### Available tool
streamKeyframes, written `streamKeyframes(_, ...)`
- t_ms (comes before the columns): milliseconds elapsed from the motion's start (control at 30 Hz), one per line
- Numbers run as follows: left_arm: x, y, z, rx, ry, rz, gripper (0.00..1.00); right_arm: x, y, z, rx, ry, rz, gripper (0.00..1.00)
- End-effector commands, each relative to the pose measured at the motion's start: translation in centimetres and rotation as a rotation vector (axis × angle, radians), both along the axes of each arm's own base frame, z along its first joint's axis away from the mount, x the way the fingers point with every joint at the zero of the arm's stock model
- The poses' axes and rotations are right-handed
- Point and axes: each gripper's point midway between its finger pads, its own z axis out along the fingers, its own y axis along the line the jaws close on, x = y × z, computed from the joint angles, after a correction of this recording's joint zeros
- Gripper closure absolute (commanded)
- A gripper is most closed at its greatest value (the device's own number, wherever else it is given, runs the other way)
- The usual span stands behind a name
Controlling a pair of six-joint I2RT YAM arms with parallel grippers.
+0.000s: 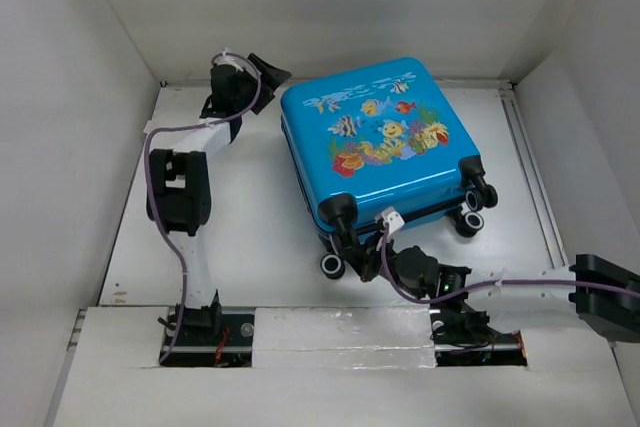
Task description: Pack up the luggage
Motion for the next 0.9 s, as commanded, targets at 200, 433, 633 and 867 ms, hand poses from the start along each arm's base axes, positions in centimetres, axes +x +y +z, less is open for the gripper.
streamKeyframes(200,-0.1,-6.4,2.7,-0.214,-0.138,-0.363,0.06,-3.7,3.1,1.6,0.062,0.035,0.191,1.00)
streamKeyframes(433,-3.2,-7.4,0.2,-0.333,-0.144,-0.372,0.64,-2.8,3.2,3.8,0.098,0.001,0.147,1.00)
streamKeyframes(633,-7.6,-7.7,-2.8,-0.397,-0.150,-0.387,1.00,-3.9,6.9,6.0,0.168,-0.064,0.282,1.00)
streamKeyframes(867,-16.1,-4.6,-4.6,-0.438,-0.184,-0.267,1.00,-3.6,8.4,6.7,0.162,-0.080,0.295,1.00)
